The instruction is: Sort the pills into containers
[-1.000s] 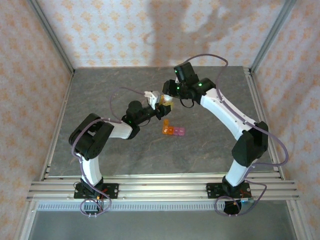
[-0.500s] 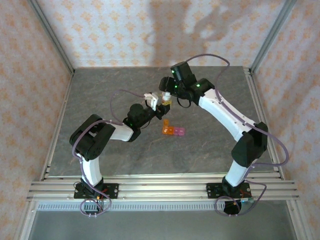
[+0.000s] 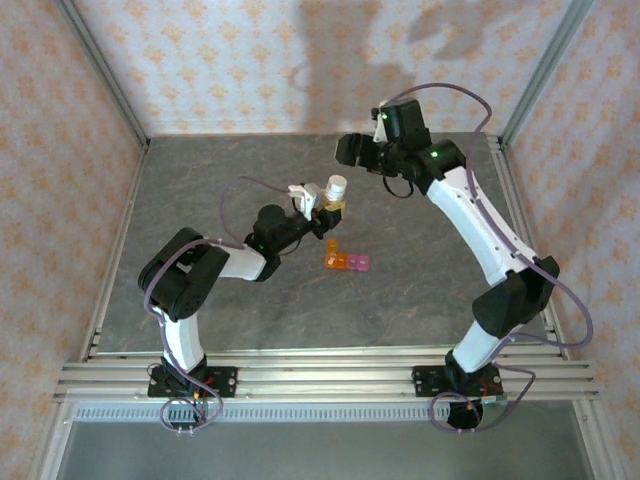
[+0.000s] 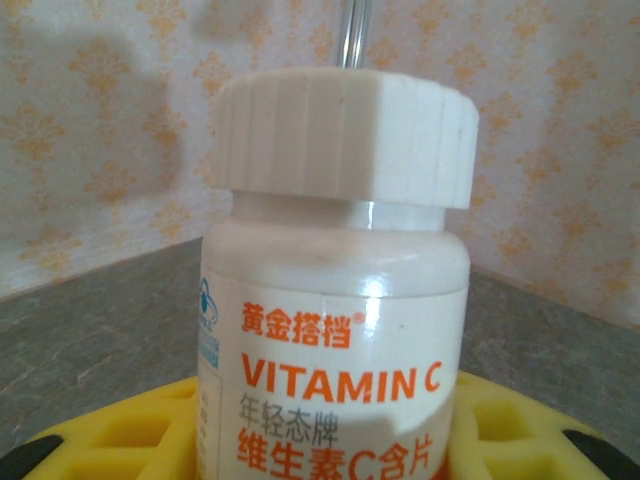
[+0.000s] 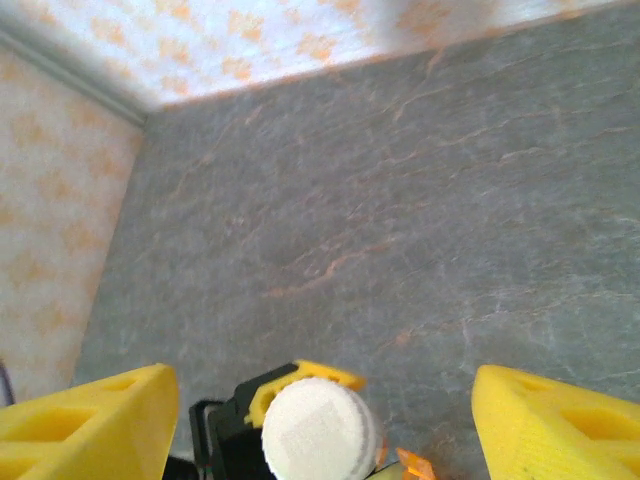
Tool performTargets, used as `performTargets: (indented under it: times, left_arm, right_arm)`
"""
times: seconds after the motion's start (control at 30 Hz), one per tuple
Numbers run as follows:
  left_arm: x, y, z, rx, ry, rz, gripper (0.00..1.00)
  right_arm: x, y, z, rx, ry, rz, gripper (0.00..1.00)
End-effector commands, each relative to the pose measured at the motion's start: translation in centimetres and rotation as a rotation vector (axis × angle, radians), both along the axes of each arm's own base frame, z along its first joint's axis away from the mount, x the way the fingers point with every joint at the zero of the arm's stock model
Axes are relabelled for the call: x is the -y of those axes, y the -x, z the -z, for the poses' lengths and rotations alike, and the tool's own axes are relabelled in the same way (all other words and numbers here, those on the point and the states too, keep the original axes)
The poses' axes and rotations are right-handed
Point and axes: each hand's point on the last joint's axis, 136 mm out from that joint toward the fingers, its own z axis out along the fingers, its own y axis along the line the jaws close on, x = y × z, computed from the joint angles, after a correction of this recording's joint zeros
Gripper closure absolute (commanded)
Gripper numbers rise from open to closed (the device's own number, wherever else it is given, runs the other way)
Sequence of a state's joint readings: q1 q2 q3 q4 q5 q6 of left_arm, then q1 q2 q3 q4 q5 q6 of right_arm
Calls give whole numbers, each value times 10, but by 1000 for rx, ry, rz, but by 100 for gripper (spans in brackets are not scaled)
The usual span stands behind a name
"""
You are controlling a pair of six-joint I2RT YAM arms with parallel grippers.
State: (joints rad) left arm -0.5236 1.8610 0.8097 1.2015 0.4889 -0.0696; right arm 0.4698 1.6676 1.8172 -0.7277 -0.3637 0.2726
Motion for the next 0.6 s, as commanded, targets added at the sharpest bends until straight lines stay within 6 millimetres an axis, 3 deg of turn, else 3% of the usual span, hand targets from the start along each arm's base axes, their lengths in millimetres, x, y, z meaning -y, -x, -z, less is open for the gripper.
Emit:
performTargets:
  times: [0.0, 0.57]
  left_arm:
    - [4, 6, -40, 83, 76, 65, 100]
    - [3, 7, -40, 78, 78, 73, 100]
  right_arm:
    - [-15, 20, 14, -10, 81, -220, 24]
    - [-28, 16, 46, -89, 73, -277, 36]
